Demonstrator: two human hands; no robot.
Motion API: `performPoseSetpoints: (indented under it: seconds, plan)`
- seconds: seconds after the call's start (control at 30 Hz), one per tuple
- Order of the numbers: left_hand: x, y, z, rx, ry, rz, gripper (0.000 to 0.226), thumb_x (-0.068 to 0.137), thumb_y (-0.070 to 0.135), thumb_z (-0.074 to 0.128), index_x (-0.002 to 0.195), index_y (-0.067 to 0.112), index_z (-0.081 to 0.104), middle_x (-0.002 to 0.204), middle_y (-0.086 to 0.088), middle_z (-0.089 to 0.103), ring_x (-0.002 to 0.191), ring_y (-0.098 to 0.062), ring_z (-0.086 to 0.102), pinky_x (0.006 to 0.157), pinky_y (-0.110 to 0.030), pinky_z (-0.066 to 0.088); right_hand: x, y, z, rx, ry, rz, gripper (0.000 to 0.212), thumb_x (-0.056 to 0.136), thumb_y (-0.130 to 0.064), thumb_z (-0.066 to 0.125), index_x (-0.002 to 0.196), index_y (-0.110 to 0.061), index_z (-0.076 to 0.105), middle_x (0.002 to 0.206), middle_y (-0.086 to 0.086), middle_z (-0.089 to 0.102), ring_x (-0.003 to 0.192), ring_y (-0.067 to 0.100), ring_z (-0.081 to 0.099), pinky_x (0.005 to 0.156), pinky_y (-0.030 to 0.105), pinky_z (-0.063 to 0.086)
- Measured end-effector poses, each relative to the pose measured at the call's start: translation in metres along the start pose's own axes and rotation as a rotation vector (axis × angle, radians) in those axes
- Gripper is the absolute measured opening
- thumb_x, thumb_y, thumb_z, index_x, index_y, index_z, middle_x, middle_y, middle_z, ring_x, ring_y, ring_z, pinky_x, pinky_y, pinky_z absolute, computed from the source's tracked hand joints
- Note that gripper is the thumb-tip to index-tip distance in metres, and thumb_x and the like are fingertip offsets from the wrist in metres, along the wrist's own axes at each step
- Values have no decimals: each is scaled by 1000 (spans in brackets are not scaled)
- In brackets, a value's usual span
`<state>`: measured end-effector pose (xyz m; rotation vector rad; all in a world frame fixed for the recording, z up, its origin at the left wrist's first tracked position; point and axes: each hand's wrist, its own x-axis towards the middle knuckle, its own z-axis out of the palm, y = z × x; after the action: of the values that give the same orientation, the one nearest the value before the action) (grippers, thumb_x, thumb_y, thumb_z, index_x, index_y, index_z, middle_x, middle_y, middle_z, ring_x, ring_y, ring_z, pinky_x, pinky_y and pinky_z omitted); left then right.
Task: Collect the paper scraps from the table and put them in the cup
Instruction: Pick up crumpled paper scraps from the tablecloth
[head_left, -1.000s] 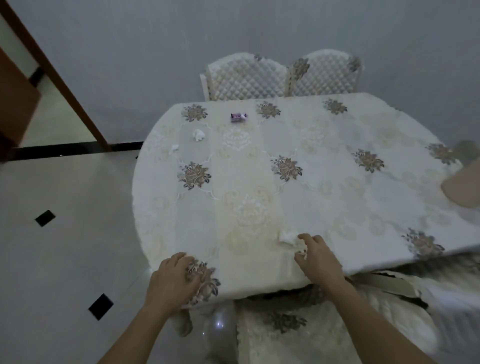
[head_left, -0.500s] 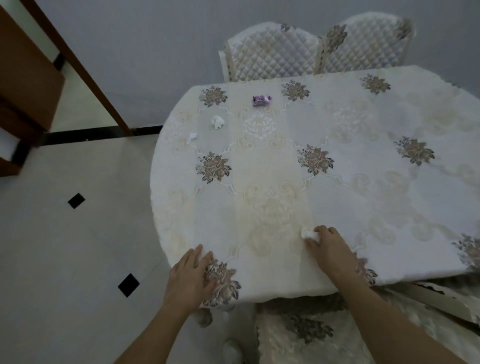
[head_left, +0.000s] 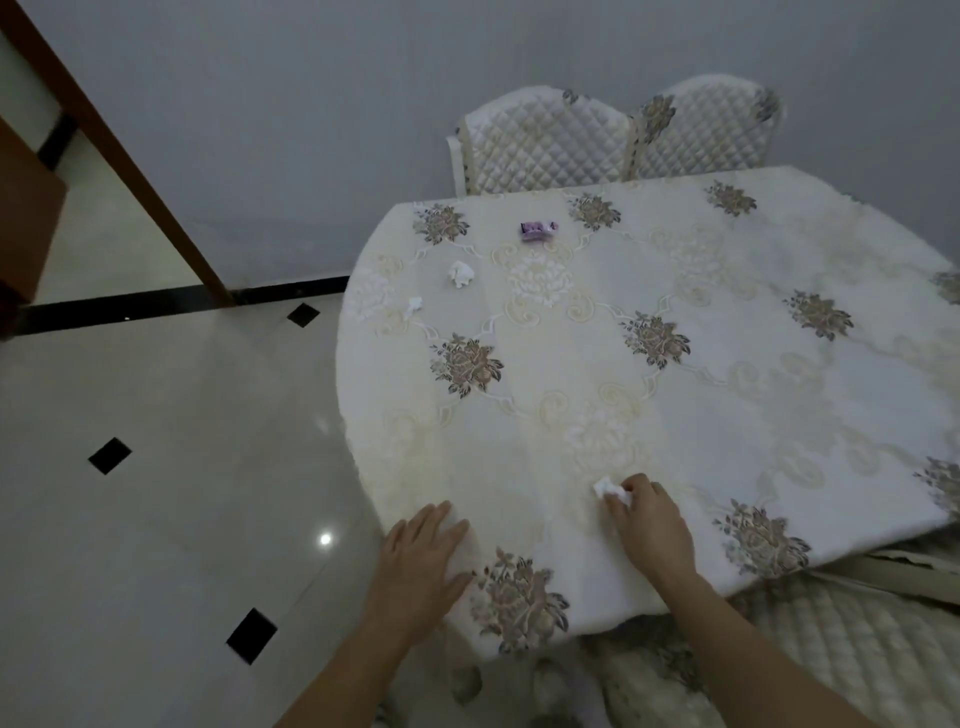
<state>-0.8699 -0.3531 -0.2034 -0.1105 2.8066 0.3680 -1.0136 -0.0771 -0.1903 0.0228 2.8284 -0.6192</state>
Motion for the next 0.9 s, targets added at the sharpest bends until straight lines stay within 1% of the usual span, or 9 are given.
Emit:
performPoseSetpoints:
  seconds: [0.07, 0.17, 0.23, 0.4, 0.63, 0.7, 0.77, 0.83, 0.9]
  plan:
    - [1, -24, -11, -46, -17, 49, 58, 80, 58, 49, 132, 33, 55, 146, 0, 49, 130, -22, 51, 101, -44, 46, -17, -22, 10, 36, 25, 48, 25, 98, -40, 51, 106, -17, 55, 95, 3, 57, 77, 20, 51, 64, 33, 39]
    - [-1, -55, -24, -93, -12, 102, 60, 91, 46, 49, 148, 34, 32, 161, 5, 17, 147, -17, 18, 117, -38, 18, -43, -61, 25, 90, 56, 120, 27, 97, -40, 51, 108, -16, 56, 95, 4, 60, 79, 21, 53, 65, 33, 40]
    - [3, -76, -31, -100, 5, 93, 62, 93, 45, 47, 150, 36, 25, 162, 7, 8, 148, -15, 9, 120, -35, 11, -57, -87, 36, 135, 94, 135, 27, 97, -43, 51, 104, -18, 56, 94, 5, 60, 80, 22, 54, 64, 33, 40]
    - [19, -108, -45, -34, -5, 195, 63, 90, 43, 50, 148, 31, 31, 162, 0, 16, 147, -22, 16, 119, -39, 11, -77, -138, 57, 189, 114, 167, 25, 95, -46, 53, 98, -22, 54, 89, 0, 58, 76, 18, 55, 56, 30, 36]
    - [69, -142, -70, -18, -35, 283, 60, 94, 42, 46, 149, 32, 25, 162, 2, 9, 149, -18, 6, 121, -40, 6, -54, -173, 82, 228, 135, 246, 20, 95, -44, 54, 96, -25, 54, 87, -2, 57, 72, 11, 53, 54, 28, 36]
    - [94, -152, -79, -4, -59, 308, 61, 94, 42, 48, 150, 31, 26, 162, 0, 11, 149, -20, 8, 121, -42, 7, -33, -185, 87, 265, 165, 267, 19, 94, -43, 55, 96, -24, 54, 86, 0, 57, 72, 13, 53, 54, 28, 35]
    - [121, -163, -89, 12, -43, 313, 61, 88, 44, 57, 145, 30, 38, 158, -4, 27, 145, -24, 27, 116, -45, 22, -9, -199, 92, 303, 202, 282, 19, 94, -43, 55, 94, -24, 53, 85, 0, 56, 71, 14, 52, 53, 28, 33]
    - [150, -176, -101, 22, -11, 297, 60, 78, 47, 67, 134, 29, 52, 147, -3, 47, 131, -24, 49, 104, -44, 41, 16, -215, 94, 336, 228, 286, 21, 95, -45, 53, 93, -25, 53, 84, -2, 55, 70, 13, 51, 53, 28, 33]
    - [176, -183, -120, -22, 37, 274, 56, 82, 43, 66, 134, 28, 53, 148, -1, 46, 132, -23, 47, 106, -43, 39, 37, -229, 93, 359, 234, 300, 23, 95, -48, 52, 93, -25, 53, 85, -3, 55, 72, 15, 53, 55, 29, 34]
